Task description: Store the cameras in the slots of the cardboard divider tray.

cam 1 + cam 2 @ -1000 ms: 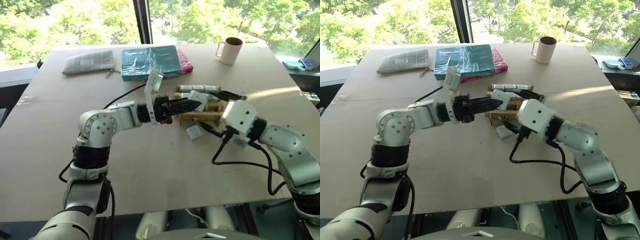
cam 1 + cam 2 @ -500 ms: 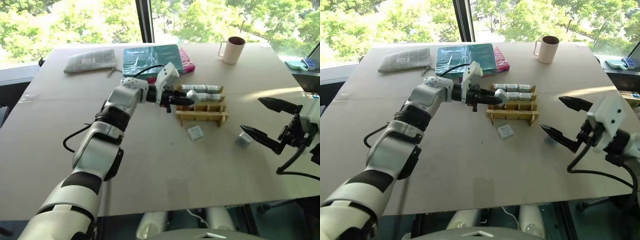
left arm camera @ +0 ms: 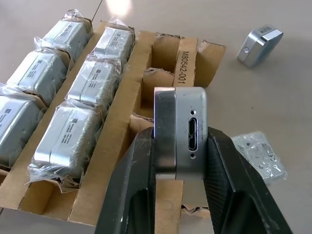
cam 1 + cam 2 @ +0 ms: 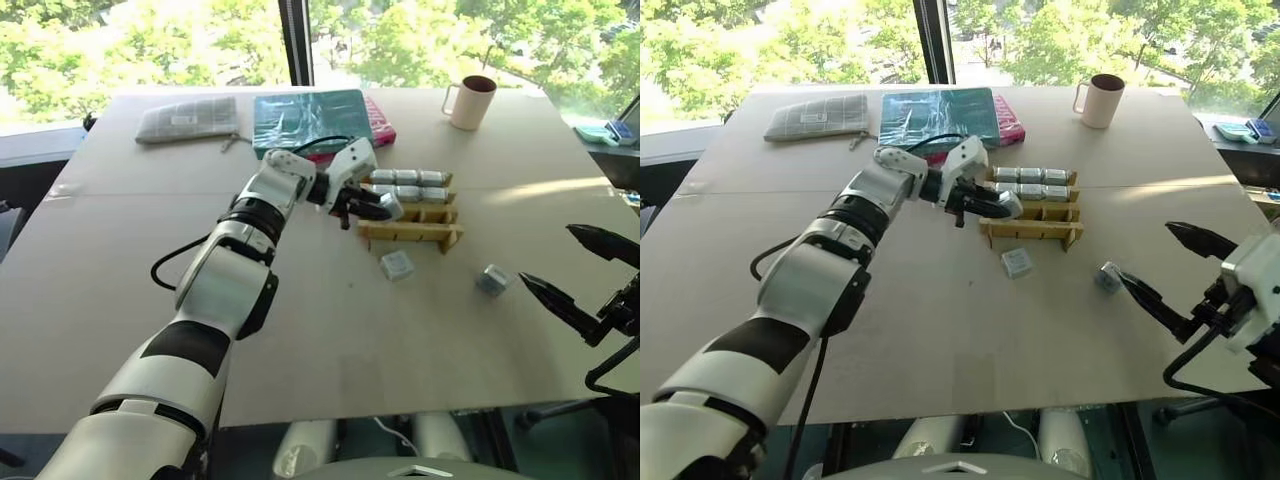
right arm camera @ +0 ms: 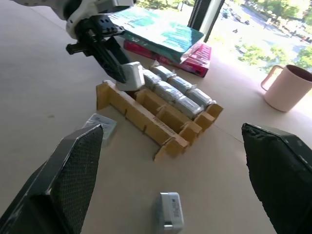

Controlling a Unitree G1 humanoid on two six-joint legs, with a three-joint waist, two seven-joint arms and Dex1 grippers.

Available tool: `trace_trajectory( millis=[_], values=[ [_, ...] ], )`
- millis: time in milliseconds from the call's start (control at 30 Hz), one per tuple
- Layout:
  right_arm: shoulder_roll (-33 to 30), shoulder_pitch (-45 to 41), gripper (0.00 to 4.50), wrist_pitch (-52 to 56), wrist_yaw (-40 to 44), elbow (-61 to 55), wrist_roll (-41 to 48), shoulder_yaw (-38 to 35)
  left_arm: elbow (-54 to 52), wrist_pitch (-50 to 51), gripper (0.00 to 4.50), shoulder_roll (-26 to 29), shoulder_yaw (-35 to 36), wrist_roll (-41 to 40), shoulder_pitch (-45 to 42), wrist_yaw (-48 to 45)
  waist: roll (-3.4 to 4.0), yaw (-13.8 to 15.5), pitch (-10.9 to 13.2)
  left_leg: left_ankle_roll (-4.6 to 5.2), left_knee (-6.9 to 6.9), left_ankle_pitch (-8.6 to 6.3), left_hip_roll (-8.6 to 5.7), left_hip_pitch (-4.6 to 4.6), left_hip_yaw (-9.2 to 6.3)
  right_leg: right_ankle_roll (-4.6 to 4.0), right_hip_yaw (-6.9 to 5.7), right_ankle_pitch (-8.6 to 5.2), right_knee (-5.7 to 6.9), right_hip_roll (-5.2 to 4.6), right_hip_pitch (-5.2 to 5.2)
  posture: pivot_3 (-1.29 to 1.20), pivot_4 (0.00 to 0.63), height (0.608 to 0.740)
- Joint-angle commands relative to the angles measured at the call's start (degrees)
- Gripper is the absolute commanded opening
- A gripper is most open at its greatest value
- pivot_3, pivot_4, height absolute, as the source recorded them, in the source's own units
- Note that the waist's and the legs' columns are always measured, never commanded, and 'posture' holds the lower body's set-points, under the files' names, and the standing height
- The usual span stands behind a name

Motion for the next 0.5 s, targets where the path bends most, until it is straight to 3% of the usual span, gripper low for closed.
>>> trace_trajectory(
  millis=[33,100,333,500],
  values=[
    [-2.29,-5.75,4.5,-3.63,0.72,11.45,-1.65,-0.77,-0.02,-1.82,0.76,-0.16,2.49,1.03,-3.01,0.4,-0.01,-0.08,0.01,0.0,0.03,0.0,0.0,0.01,0.03,0.05,0.04,0.04,0.0,0.0,0.01,0.0,0.15,0.74],
    [-4.6,-10.07,4.5,-7.74,3.36,18.05,-4.78,2.1,0.18,-2.03,0.76,-0.11,3.15,1.57,-3.06,0.68,0.02,-0.27,0.02,0.01,0.04,0.01,0.0,0.09,0.17,0.08,0.16,0.07,0.01,0.01,0.02,0.0,0.15,0.74],
    [-15.47,-23.83,4.5,-9.37,19.01,36.57,-3.72,9.3,0.29,-1.56,0.76,0.32,5.15,2.9,-2.91,1.83,0.07,-0.84,0.05,-0.03,-0.06,0.03,0.01,0.11,0.29,0.08,0.23,0.09,0.06,0.03,-0.06,0.0,0.15,0.74],
    [-19.73,-31.35,4.5,-8.77,30.33,43.69,-1.31,13.44,0.04,-1.0,0.76,1.17,6.13,3.82,-2.53,2.26,0.06,-0.97,0.06,-0.1,-0.07,0.05,0.0,-0.03,0.3,0.09,0.22,0.08,-0.04,-0.01,-0.13,0.0,0.15,0.74]
  ],
)
